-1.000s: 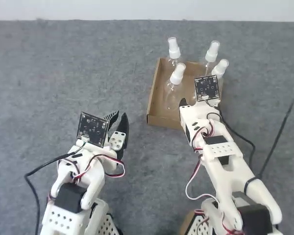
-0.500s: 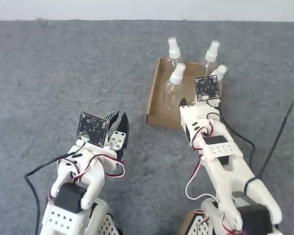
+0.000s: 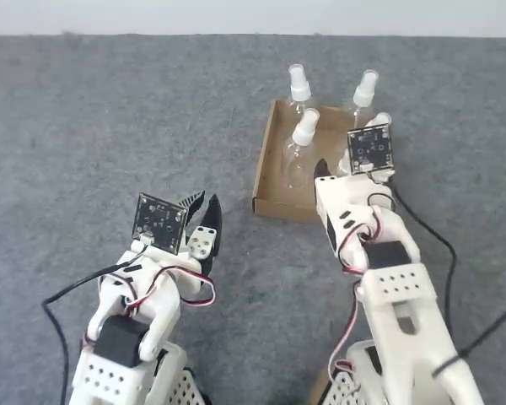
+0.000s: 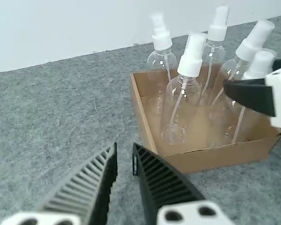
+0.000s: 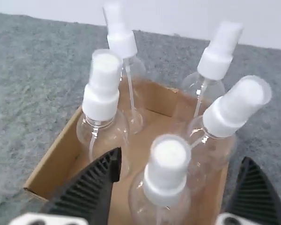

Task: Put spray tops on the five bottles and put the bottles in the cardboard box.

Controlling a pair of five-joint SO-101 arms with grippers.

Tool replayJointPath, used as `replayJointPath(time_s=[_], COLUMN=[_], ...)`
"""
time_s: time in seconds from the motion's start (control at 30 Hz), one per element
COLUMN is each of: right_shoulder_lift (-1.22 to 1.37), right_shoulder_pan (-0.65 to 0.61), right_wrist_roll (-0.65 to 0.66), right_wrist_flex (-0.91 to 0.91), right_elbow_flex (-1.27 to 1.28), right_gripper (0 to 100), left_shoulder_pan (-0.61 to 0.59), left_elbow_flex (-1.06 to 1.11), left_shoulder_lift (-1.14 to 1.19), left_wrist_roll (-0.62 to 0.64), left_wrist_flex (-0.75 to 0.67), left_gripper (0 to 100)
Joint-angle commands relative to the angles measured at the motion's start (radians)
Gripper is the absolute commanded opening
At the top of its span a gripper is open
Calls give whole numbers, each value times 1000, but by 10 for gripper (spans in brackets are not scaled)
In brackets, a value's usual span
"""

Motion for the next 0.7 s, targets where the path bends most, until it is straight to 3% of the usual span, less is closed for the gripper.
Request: replayJointPath(time_s=[0.0, 0.23, 0.37, 0.67], right_shoulder_lift=[-139, -278, -364, -613], right_shoulder_pan=[4, 5, 5, 5], right_wrist_roll=[15, 15, 15, 66], right_wrist_flex=[87, 237, 337, 582], right_elbow_flex=[-78, -78, -77, -3], right_gripper=[322, 322, 318, 134], left_shoulder_pan=[-8, -11, -72, -213], left_elbow_flex=[-8, -10, -19, -22], left_shoulder_lift=[-15, -15, -15, -15], left_wrist_roll=[-9, -9, -9, -9], left_wrist_flex=[-26, -26, -31, -103], left_gripper=[44, 44, 44, 44])
